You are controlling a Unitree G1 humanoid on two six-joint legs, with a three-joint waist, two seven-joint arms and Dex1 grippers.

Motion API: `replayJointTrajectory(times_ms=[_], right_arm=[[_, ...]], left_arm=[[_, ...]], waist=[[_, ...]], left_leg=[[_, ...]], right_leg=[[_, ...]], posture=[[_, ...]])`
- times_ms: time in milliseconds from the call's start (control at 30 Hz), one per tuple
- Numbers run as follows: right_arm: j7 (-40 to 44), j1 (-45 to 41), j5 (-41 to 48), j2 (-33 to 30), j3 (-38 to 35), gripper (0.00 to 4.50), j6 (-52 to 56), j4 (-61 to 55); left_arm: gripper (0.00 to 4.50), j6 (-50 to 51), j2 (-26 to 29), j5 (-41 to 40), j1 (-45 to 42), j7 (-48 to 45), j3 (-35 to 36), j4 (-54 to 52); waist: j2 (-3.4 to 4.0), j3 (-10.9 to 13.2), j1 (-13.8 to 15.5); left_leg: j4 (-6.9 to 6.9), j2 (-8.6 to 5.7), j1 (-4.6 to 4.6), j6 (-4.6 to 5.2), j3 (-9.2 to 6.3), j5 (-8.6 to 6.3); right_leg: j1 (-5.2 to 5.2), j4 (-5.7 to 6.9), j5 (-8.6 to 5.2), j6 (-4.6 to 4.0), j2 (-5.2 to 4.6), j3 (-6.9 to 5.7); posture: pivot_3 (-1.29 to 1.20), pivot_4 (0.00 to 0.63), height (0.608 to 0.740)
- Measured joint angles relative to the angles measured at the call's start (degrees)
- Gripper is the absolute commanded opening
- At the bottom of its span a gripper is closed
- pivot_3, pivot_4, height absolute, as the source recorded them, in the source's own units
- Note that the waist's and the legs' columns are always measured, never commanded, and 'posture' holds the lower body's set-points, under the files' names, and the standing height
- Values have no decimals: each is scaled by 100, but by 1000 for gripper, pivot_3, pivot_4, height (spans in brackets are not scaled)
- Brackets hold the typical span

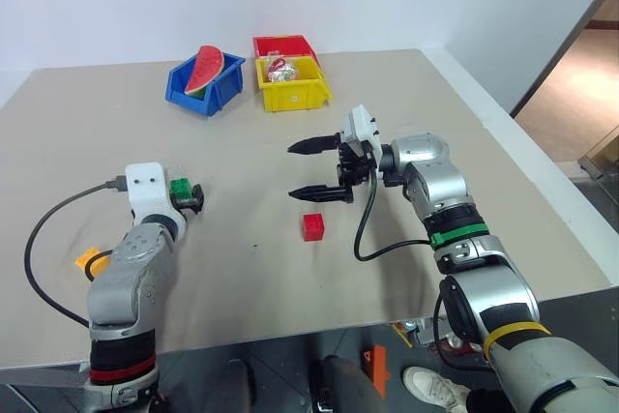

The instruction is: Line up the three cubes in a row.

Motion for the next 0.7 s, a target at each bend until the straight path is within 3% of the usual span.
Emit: replayJointTrajectory(times_ms=[33, 133, 367, 700], right_arm=[[-8, 0, -3, 0, 0, 4482, -14, 0], [-60, 1, -18, -3, 0, 4500, -29, 0], [-82, 28, -21, -10, 0, 4500, -59, -2], [-80, 36, -34, -13, 0, 4500, -134, -1]], left_arm=[[4500, 1, -30, 3, -5, 10, 11, 17], [3681, -13, -20, 60, -10, -39, -28, 96], [1286, -68, 76, 268, -93, -114, -158, 163], [1266, -84, 315, 325, -113, -548, -375, 181]], waist=[[0, 0, 1], [0, 0, 1], [0, 0, 2], [-1, 1, 1]], left_leg=[[0, 0, -1, 0, 0, 0], [0, 0, -1, 0, 1, 0], [0, 0, 0, 0, 2, 0], [0, 0, 0, 0, 1, 0]], right_leg=[[0, 0, 0, 0, 0, 0], [0, 0, 1, 1, -1, 1], [0, 0, 1, 0, -1, 1], [-1, 0, 1, 0, -1, 1]], posture=[[0, 150, 740], [0, 150, 740], [0, 150, 740], [0, 150, 740]])
